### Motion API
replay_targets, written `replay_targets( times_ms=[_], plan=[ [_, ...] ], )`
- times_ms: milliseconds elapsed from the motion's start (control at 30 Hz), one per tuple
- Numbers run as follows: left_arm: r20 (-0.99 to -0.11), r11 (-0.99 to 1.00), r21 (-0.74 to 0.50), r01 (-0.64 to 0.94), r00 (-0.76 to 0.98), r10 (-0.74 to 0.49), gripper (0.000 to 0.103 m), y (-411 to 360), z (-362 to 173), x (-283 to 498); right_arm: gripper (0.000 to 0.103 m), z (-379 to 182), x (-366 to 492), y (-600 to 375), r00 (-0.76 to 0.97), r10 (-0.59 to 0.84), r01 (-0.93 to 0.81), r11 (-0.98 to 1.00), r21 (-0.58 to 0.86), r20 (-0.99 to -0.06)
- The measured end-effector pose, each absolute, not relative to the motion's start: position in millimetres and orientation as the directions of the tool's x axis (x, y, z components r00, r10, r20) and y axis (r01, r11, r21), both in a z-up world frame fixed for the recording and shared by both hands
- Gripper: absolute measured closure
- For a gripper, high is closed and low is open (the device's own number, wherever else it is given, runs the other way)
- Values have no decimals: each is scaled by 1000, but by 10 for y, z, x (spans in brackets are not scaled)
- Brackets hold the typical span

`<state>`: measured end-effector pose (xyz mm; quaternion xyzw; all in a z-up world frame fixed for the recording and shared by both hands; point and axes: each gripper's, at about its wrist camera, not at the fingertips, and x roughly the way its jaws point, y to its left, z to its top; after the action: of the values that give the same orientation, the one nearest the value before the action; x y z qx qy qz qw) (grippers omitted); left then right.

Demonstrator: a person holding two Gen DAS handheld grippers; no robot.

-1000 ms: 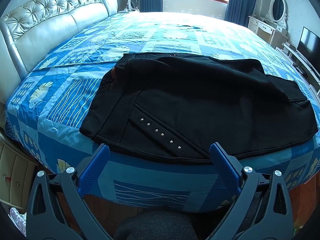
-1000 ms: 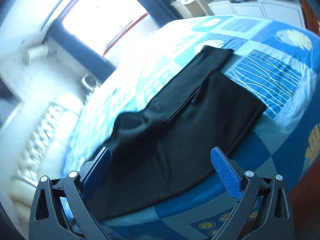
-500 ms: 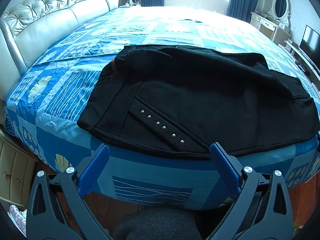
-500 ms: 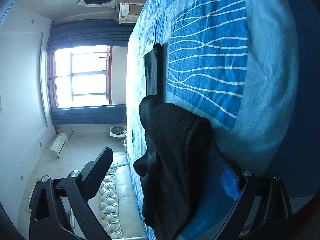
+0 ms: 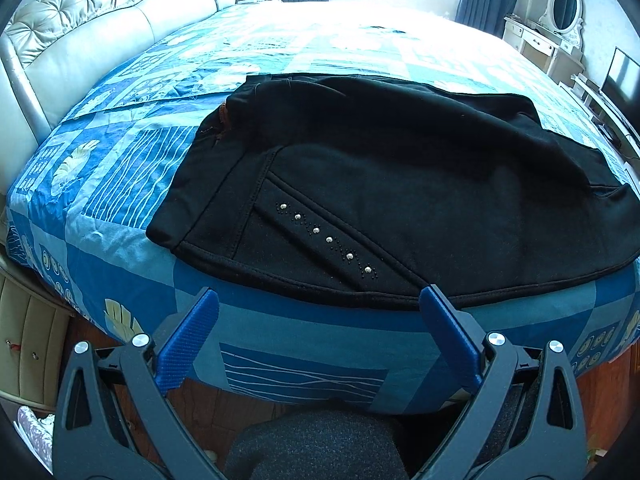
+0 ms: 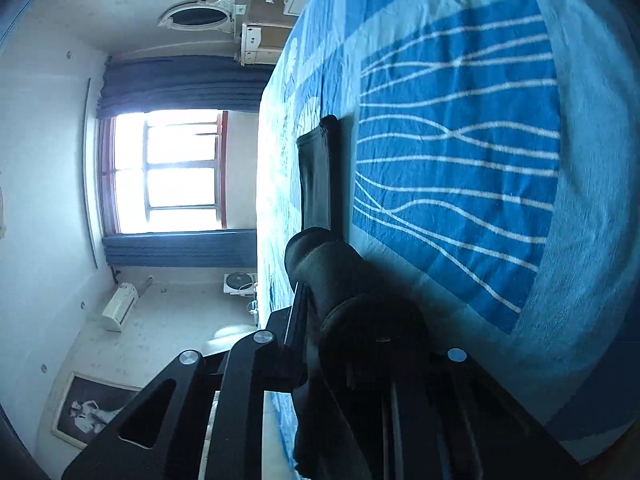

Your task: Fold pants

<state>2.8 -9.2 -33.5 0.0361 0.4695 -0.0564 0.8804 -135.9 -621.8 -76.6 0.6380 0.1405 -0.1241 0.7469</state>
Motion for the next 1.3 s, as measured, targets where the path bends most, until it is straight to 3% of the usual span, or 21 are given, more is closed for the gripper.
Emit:
replay_targets(
  times_ms=[133, 233, 300, 367, 433, 467, 633, 700, 767, 833, 1067, 1233, 1300],
  plan=[
    [-840, 990, 10, 143, 538, -69, 3, -123, -374, 23, 96, -232, -1379, -6071, 874, -132, 473, 455, 755, -468],
    [-838, 989, 12, 147, 541, -70, 3, -136, -368, 12, 95, -223, -1428, -6050, 845, -150, 511, 511, 691, -514],
    [-836, 989, 12, 149, 545, -71, 3, -139, -356, 11, 94, -475, -1466, -6166, 856, -68, 491, 412, 768, -512],
    [-836, 989, 12, 148, 544, -71, 3, -139, -354, 17, 86, -781, -1589, -6244, 882, -4, 456, 255, 853, -471],
    [-839, 990, 12, 144, 540, -69, 3, -132, -364, 27, 50, -994, -1756, -6326, 911, -27, 413, 92, 906, -412],
    [-840, 990, 10, 142, 538, -69, 3, -130, -369, 30, 45, -1089, -1826, -6365, 924, -44, 380, 16, 925, -379],
    [-843, 991, 11, 136, 535, -65, 3, -117, -380, 40, 44, -1428, -1843, -6552, 947, -74, 291, -217, 932, -313],
    [-845, 991, 12, 135, 532, -62, 3, -117, -396, 45, 48, -1393, -1802, -6630, 941, -92, 301, -208, 931, -325],
    [-848, 991, 10, 135, 526, -63, 3, -115, -409, 47, 80, -1190, -1720, -6746, 910, -113, 391, -80, 917, -398],
    [-849, 991, 13, 134, 524, -60, 3, -113, -421, 52, 93, -936, -1676, -6807, 864, -165, 488, 45, 872, -476],
    [-847, 991, 16, 132, 528, -57, 3, -94, -436, 73, 97, -612, -1819, -6857, 787, -282, 616, 310, 724, -549],
    [-854, 991, 7, 131, 517, -62, 3, -80, -460, 91, 96, -1099, -2061, -6945, 788, -209, 614, 222, 757, -578],
    [-856, 991, 5, 131, 513, -63, 3, -76, -473, 96, 94, -1272, -2186, -6988, 825, -163, 564, 155, 811, -542]
  ],
)
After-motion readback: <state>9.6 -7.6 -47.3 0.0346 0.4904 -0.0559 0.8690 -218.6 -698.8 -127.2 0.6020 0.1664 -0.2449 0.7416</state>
